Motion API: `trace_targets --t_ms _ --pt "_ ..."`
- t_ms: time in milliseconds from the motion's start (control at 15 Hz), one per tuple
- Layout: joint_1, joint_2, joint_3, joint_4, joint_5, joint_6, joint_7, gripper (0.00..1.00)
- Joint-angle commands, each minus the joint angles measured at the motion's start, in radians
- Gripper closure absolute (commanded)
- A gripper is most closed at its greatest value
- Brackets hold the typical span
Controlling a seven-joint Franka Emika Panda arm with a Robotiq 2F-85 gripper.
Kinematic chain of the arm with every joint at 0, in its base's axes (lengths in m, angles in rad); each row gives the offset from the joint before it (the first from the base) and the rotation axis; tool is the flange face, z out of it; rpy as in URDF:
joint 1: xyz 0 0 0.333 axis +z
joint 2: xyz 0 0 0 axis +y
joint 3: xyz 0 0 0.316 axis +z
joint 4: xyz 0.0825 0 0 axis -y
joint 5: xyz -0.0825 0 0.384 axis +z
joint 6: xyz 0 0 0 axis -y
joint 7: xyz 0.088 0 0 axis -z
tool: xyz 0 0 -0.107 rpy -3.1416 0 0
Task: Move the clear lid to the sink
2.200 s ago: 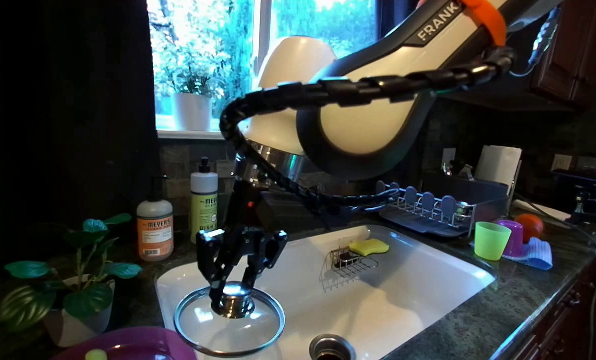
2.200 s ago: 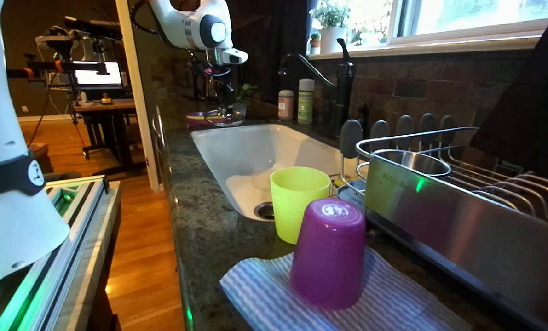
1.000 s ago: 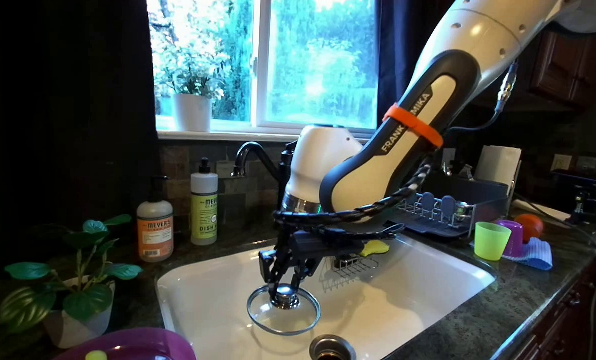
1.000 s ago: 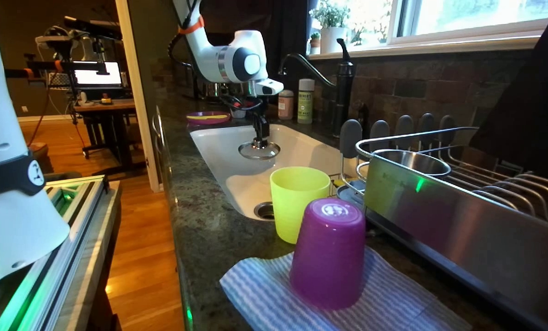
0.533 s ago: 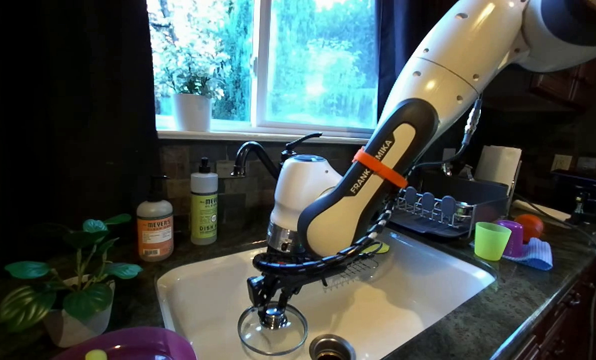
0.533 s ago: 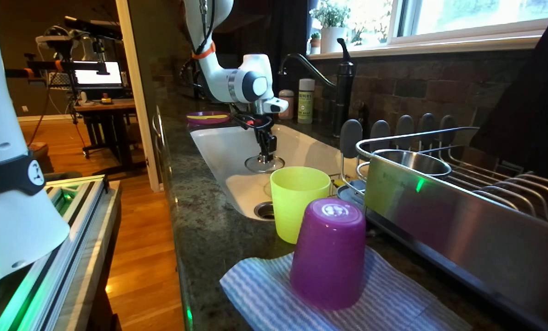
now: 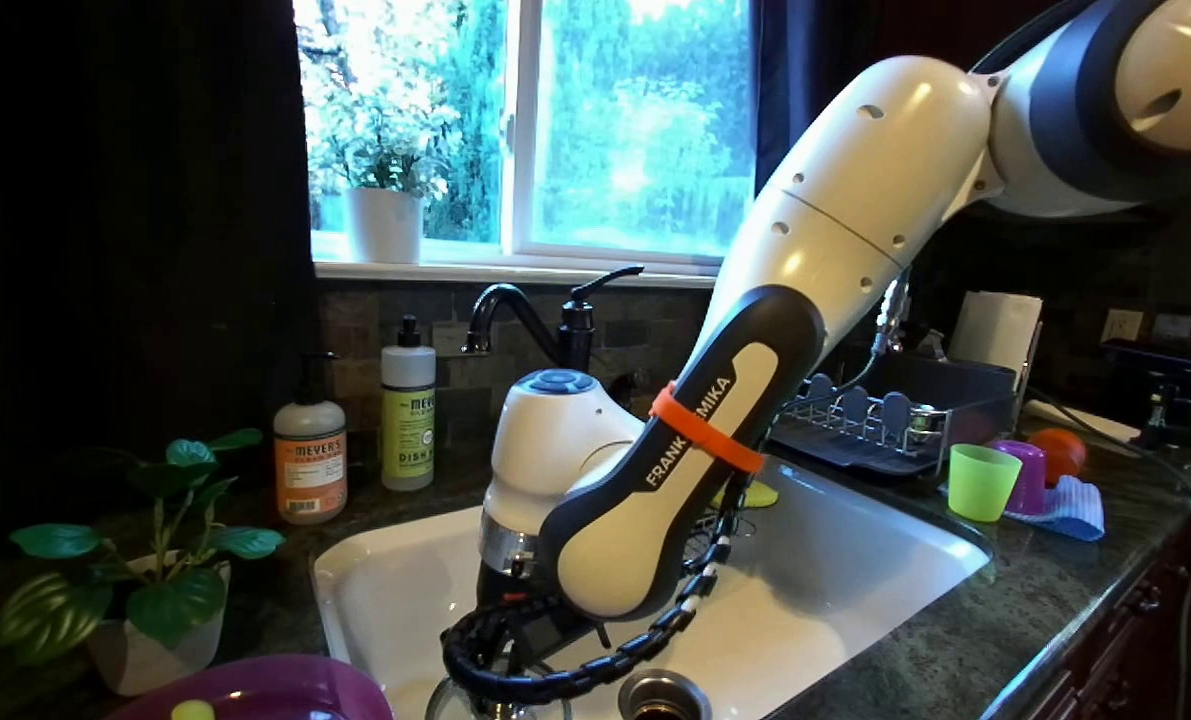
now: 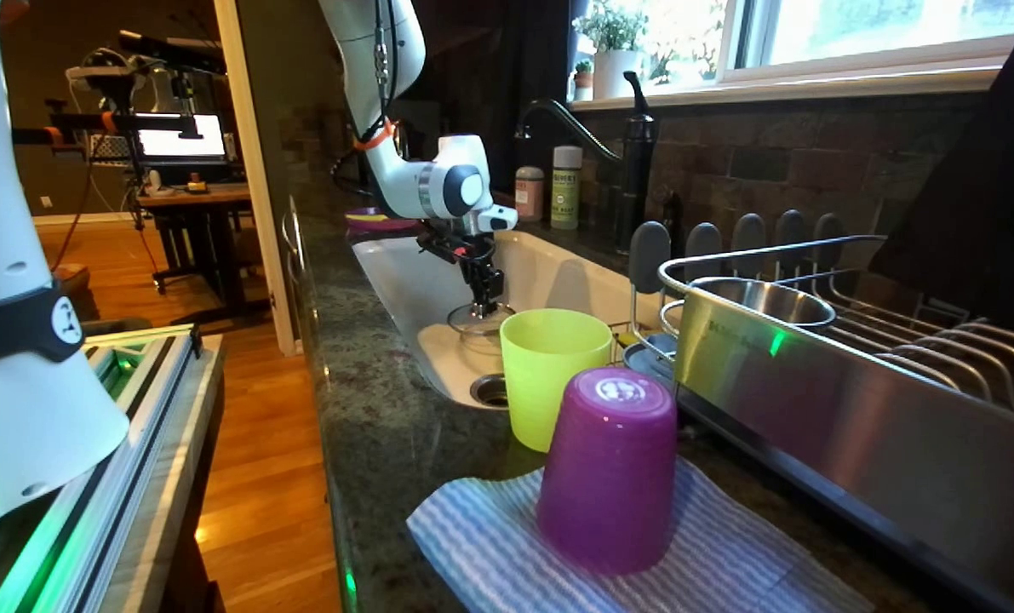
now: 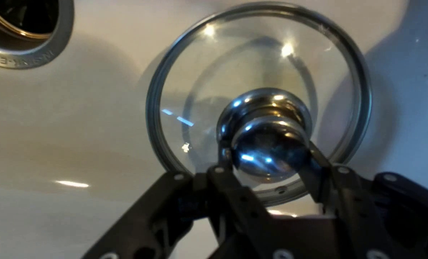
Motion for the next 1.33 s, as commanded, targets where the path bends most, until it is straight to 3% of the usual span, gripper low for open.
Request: trace_targets --t_ms 0,467,533,600,867,1000,1267 --pt "0.002 0.079 0.002 0.098 0.031 -0.012 -0.057 0.76" --pt "-0.045 0.144 0.059 0.174 0.067 -0.031 -0.169 0.76" --pt "-0.059 0.141 0.075 0.178 0.073 -0.039 -0.189 0.26" --pt "-0.065 0.122 0.079 0.158 0.075 -0.041 -0.199 0.24" --pt "-0.082 0.021 0.068 0.045 0.067 -0.042 -0.219 0.0" --pt "-0.099 -0.032 0.066 -0.021 0.055 -0.081 -0.245 0.0" --pt "-0.217 -0.128 0.165 -0.177 0.058 -0.072 -0.405 0.0"
